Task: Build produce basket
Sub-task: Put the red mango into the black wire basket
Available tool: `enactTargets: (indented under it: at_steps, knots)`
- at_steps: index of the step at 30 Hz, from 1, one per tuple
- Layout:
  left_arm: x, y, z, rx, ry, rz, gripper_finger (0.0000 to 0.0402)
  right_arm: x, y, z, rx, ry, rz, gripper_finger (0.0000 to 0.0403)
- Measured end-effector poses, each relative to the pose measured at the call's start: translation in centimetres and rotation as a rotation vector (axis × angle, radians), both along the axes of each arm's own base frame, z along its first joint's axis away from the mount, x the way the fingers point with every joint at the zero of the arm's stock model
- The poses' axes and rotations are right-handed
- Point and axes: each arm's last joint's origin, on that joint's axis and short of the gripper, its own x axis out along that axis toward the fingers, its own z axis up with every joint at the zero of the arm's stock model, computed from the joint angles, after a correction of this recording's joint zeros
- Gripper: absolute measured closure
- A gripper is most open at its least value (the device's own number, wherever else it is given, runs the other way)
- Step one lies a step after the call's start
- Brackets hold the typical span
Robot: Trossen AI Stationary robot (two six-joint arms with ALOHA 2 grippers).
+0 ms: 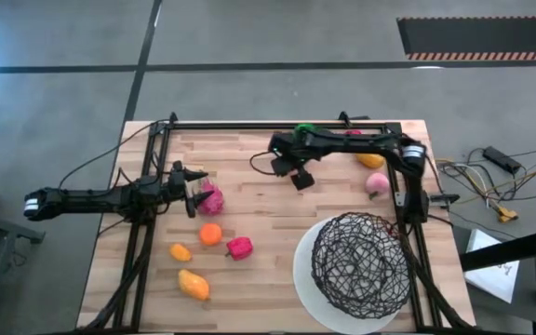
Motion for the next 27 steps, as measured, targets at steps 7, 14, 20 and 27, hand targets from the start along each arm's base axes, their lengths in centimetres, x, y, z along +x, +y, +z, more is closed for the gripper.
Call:
enactTargets:
  at_steps: [7,14,20,27]
  knots:
    - [0.0,0.0,0.0,0.000,-0.002,0.000,0.0104,0.4,-2.1,-2.8,-0.069,0.223,0.032,0.0064]
    - [0.0,0.0,0.0,0.000,0.000,0.000,0.0104,0.4,-4.2,-6.2,-0.048,0.320,-0.004,0.0075]
    - [0.0,0.0,0.0,0.000,0.000,0.001,0.0104,0.1,-4.6,-6.7,-0.088,0.340,-0.110,0.0087]
    - [0.0,0.0,0.0,0.000,-0.001,-0.002,0.0104,-1.5,-2.9,0.1,0.001,0.158,-0.339,0.0174]
